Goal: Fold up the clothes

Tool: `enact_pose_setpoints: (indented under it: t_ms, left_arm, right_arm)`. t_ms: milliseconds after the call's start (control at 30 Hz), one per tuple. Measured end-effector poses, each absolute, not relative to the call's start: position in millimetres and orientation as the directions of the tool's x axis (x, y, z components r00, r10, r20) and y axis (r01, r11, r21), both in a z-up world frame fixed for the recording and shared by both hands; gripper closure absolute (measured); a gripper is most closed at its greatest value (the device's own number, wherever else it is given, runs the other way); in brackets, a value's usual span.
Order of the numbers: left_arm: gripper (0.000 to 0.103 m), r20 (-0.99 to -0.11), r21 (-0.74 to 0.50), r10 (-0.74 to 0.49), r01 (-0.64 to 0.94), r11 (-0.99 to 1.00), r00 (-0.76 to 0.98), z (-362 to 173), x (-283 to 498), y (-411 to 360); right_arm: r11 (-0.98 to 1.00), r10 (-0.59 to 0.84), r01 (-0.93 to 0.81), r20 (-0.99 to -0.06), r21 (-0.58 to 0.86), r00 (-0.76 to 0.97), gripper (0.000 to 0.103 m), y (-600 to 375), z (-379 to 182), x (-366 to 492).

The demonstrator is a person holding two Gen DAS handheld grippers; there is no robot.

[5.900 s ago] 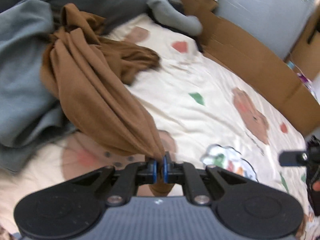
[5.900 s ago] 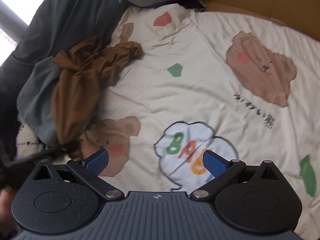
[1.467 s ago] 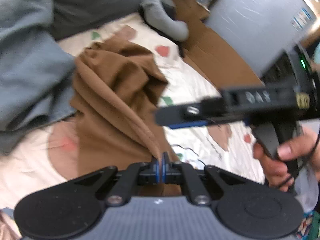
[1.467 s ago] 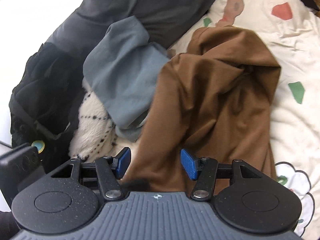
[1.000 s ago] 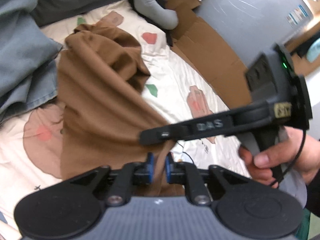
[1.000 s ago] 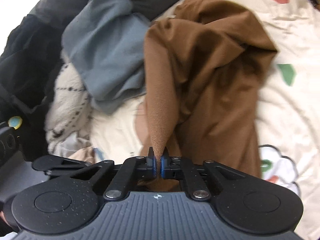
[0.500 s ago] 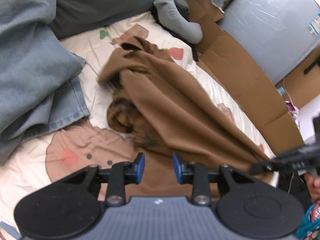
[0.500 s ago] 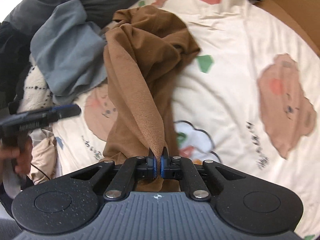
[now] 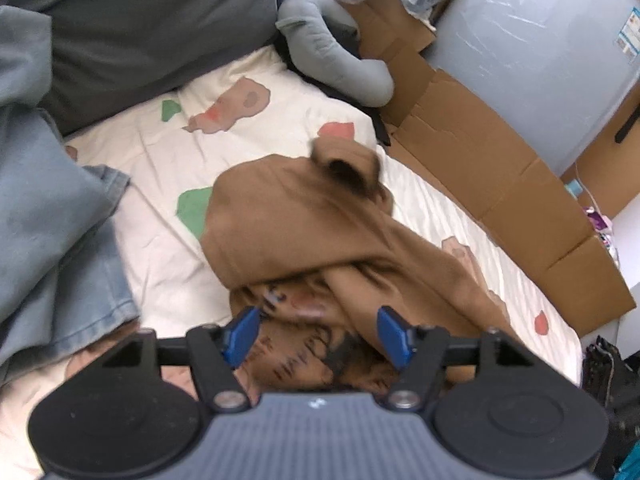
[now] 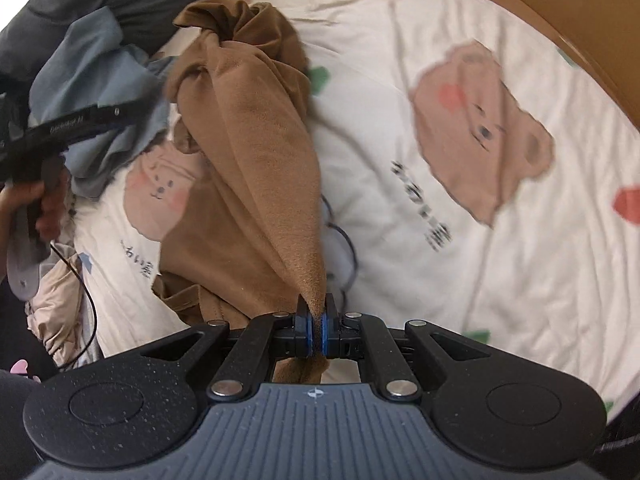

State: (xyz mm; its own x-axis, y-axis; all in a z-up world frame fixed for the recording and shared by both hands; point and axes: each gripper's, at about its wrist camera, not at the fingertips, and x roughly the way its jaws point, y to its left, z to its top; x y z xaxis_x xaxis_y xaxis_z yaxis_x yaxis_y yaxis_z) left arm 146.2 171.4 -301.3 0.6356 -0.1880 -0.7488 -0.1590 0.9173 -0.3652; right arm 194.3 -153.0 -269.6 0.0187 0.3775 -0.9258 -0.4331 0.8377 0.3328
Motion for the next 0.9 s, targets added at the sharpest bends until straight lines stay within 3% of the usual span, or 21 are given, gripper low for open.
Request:
enact_pose_setpoints:
  t_ms: [467, 733, 800, 900]
  left_arm:
    - [0.020, -0.764, -0.315, -0.229, -0.040, 0.948, 0.603, -308, 188, 120]
    - [0.020, -0.773, -0.301, -0.200, -0.069, 0.951, 0.602, -317, 221, 104]
    - [0.025, -0.767, -0.301, -0.195, -0.074, 0.951, 0.612, -317, 227, 100]
    - [0.058, -0.764, -0.324, -0.208, -0.085, 0.942, 0.610, -320, 236, 95]
  right_arm:
    - [0.873, 0.444, -0.257, -0.894, 0.414, 0.066, 0.102, -231, -312, 146]
    - [0.866, 0.486, -0.185, -0.869, 0.464, 0.096, 0.103, -258, -345, 124]
    - [0.862, 0.495, -0.178, -0.864, 0.474, 0.094, 0.103, -261, -354, 120]
    - [0.844, 0.526, -0.183, -0.845, 0.504, 0.098, 0.103, -262, -366, 114]
